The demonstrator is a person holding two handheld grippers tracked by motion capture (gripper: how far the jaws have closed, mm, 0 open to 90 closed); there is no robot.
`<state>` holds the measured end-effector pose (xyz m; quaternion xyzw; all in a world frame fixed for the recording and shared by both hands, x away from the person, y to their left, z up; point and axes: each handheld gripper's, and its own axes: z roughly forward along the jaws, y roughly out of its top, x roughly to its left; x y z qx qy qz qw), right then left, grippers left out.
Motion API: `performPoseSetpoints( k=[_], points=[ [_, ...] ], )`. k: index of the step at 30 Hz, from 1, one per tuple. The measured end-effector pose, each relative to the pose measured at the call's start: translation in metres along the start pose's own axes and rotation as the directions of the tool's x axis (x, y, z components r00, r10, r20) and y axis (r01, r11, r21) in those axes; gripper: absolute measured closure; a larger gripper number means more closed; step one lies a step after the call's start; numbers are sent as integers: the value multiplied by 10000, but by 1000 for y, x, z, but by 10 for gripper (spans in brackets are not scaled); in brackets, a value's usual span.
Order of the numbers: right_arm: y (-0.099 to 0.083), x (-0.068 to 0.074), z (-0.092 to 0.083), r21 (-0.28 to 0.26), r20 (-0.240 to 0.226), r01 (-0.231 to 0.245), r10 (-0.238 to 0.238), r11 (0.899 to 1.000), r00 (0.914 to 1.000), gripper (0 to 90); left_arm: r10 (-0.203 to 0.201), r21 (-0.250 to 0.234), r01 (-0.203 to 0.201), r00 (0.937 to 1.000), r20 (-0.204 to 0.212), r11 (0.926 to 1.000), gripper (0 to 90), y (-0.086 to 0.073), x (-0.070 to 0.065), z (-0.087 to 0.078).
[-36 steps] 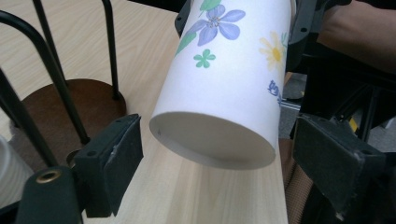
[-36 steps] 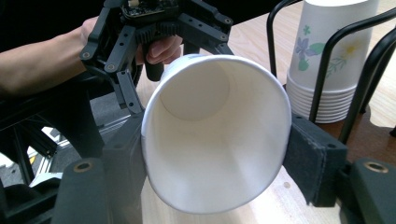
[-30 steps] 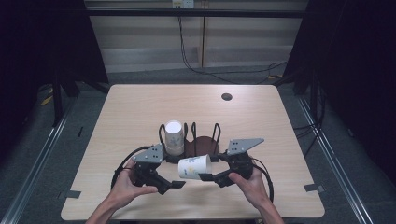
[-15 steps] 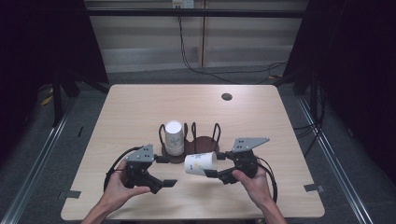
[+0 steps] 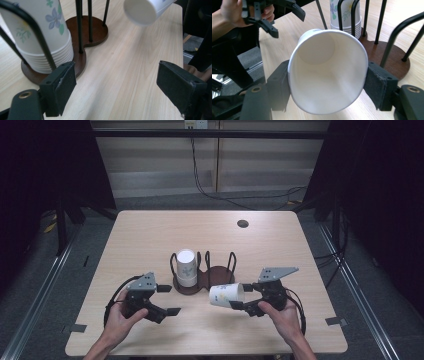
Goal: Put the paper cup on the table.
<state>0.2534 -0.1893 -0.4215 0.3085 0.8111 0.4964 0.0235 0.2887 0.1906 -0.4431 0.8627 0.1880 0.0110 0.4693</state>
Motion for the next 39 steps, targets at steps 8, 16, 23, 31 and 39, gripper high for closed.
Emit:
performPoseSetpoints(
  k=[8, 16, 23, 31, 39],
  points=[
    [4, -7, -16, 526, 738, -136, 96, 9985, 9972, 297, -70, -263, 69, 10000, -33, 9996, 159, -4, 6, -6],
    [1, -14, -24, 1347, 1191, -360, 199, 9902, 9927, 298, -214, -327, 211, 9997, -72, 9992, 159, -8, 9, -9],
    [2, -26, -39, 1864, 1790, -670, 332, 9802, 9833, 298, -50, -554, 56, 9999, 114, 9984, 159, -8, 10, -12],
    [7, -43, -49, 2211, 2428, -1010, 455, 9700, 9690, 298, 31, -645, -18, 9998, 205, 9979, 159, -10, 12, -15],
    [26, -54, -51, 2379, 2967, -1235, 490, 9634, 9537, 297, -46, -900, 26, 9997, -222, 9959, 159, -13, 15, -22]
  ],
)
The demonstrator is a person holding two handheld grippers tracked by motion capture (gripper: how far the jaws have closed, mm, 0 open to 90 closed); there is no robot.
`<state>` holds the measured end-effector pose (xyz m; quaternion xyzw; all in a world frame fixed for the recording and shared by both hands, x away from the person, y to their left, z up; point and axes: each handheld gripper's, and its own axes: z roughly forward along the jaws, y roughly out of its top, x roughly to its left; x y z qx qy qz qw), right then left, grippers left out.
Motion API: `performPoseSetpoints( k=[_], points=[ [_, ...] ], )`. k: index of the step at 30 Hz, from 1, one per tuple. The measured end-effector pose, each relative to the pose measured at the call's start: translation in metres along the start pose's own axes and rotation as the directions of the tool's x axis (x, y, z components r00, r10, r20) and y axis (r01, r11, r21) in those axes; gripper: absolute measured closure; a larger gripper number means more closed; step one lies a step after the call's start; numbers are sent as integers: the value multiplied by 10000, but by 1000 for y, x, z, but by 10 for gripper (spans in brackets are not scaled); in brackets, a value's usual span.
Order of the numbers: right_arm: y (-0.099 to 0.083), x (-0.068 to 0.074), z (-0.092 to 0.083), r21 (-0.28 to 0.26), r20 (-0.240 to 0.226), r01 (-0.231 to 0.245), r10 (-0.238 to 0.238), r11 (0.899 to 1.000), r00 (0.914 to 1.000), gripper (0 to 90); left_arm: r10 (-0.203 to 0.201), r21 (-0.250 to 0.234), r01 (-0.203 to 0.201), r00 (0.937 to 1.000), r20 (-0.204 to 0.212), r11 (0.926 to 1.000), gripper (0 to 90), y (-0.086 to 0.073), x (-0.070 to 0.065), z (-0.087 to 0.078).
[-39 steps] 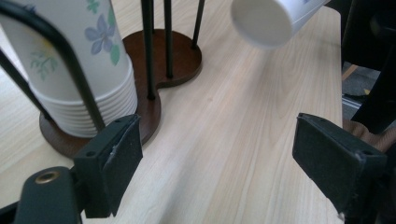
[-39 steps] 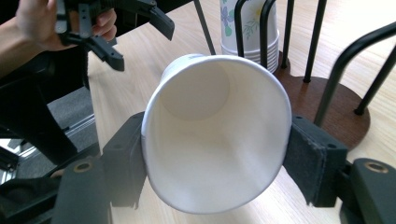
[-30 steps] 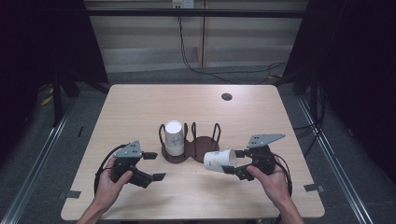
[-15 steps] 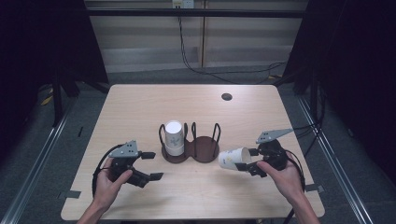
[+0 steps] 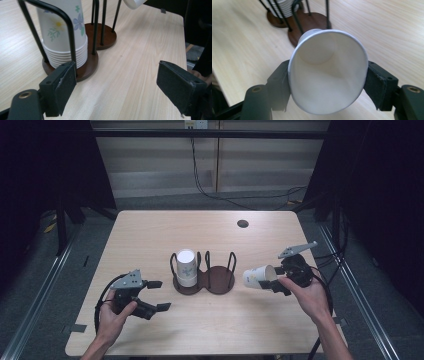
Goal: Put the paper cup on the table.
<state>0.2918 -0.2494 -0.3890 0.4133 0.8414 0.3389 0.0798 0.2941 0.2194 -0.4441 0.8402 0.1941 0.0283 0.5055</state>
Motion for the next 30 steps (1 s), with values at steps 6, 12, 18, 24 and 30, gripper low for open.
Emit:
performPoseSetpoints(
  k=[6, 12, 18, 24, 30],
  points=[
    [14, -12, 8, 666, 253, -289, 273, 9974, 9993, 297, 24, 206, -26, 9999, 99, 9998, 159, -3, 1, 2],
    [26, -20, 12, 1298, 573, -308, 235, 9911, 9981, 294, 131, 348, -143, 9994, 326, 9993, 159, -3, -2, 6],
    [36, -22, 17, 2054, 845, -121, -55, 9786, 9964, 293, 190, 471, -204, 9994, 293, 9987, 160, -3, -2, 6],
    [42, -28, 23, 2628, 1019, -169, -103, 9647, 9947, 292, 200, 453, -212, 9994, 267, 9987, 159, -3, -1, 6],
    [43, -31, 33, 3151, 1216, -251, -141, 9487, 9925, 290, 237, 528, -257, 9990, 383, 9983, 159, -3, -3, 7]
  ],
)
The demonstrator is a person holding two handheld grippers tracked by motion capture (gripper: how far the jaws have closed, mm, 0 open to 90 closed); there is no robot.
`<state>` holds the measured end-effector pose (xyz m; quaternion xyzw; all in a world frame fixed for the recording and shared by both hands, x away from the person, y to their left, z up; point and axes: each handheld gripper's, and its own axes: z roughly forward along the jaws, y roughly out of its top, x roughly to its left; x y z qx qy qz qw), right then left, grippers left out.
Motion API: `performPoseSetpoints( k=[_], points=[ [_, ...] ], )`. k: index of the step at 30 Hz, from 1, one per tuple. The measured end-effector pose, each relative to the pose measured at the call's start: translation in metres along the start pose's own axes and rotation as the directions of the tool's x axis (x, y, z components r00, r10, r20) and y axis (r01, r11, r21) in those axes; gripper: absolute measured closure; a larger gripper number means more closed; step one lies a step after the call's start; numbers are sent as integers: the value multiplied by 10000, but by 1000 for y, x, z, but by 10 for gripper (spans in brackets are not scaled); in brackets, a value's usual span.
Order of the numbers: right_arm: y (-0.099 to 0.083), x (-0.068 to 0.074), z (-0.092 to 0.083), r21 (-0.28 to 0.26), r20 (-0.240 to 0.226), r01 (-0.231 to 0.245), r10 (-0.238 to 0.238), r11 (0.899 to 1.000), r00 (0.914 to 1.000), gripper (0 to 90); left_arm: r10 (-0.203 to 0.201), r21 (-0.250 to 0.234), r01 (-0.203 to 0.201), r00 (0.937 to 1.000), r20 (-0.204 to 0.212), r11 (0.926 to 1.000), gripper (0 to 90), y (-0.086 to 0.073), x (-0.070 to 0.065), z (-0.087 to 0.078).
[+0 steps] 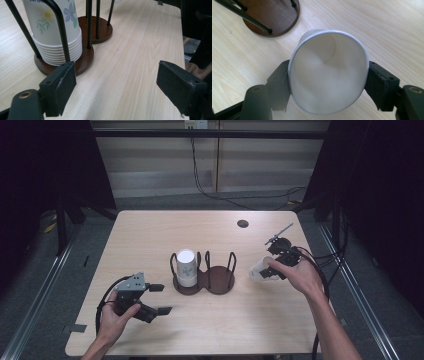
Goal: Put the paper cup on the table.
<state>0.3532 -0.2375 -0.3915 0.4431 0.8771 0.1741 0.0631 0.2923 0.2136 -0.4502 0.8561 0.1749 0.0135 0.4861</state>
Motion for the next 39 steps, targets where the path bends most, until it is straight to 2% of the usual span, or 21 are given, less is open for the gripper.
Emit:
performPoseSetpoints(
  k=[12, 18, 29, 39],
  points=[
    [6, -10, 14, 932, 512, -90, 43, 9956, 9987, 272, -7, 48, 7, 10000, 54, 10000, 159, -1, 0, 1],
    [9, -14, 23, 1293, 438, -152, 96, 9915, 9990, 272, 32, 135, -33, 10000, 77, 9999, 159, -1, 0, 1],
    [12, -16, 29, 1349, 871, -203, 86, 9907, 9962, 233, 101, 212, -101, 9999, 17, 9997, 159, -1, -1, 3],
    [16, -14, 33, 980, 1252, -178, 54, 9950, 9921, 200, 85, 220, -86, 10000, 47, 9997, 159, -2, -3, 4]
  ],
)
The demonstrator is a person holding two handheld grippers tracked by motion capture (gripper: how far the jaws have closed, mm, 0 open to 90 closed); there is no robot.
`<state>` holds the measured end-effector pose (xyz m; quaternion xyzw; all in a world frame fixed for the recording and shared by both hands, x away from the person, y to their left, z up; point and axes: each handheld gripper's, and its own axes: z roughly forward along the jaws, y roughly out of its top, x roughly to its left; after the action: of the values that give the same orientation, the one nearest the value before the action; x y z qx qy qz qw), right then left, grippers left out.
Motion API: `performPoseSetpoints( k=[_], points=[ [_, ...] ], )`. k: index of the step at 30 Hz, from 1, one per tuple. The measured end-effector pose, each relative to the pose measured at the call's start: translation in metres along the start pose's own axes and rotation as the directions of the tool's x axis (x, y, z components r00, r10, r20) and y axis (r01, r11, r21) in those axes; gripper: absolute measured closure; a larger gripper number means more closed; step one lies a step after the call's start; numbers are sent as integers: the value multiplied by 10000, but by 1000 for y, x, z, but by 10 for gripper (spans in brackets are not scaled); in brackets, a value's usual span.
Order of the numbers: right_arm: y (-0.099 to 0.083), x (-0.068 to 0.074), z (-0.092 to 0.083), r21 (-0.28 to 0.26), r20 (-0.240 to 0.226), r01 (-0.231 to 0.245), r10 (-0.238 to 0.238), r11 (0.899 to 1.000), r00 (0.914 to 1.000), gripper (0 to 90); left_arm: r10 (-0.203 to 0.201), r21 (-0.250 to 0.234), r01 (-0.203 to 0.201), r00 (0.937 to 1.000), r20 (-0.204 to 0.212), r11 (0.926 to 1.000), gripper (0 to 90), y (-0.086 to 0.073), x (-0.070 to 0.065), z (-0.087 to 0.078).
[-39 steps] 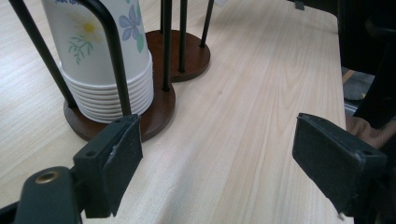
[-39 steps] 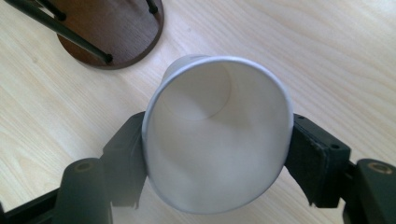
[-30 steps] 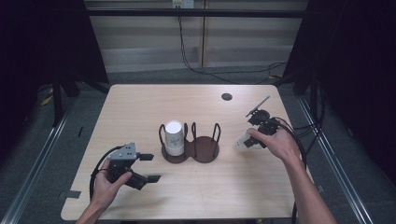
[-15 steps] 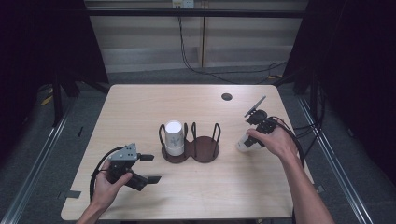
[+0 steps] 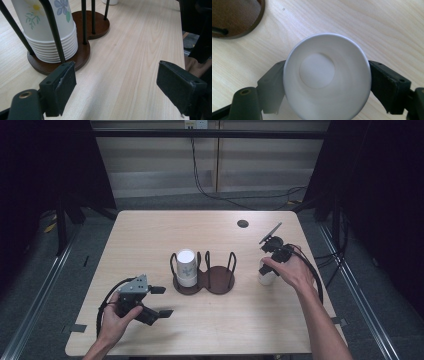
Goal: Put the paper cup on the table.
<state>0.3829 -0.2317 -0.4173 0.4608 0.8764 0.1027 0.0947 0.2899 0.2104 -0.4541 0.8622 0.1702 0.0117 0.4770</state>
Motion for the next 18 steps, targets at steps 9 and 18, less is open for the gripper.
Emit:
performPoseSetpoints(
  k=[9, 18],
  points=[
    [-1, 0, 2, -612, -59, -309, 306, 9976, 9995, 170, 25, 12, -25, 10000, -14, 10000, 160, 0, 1, -1],
    [-12, -8, -6, -2022, -508, -1180, 1099, 9722, 9926, 148, -63, -80, 61, 9999, -150, 9999, 160, 0, 0, -4]
  ],
)
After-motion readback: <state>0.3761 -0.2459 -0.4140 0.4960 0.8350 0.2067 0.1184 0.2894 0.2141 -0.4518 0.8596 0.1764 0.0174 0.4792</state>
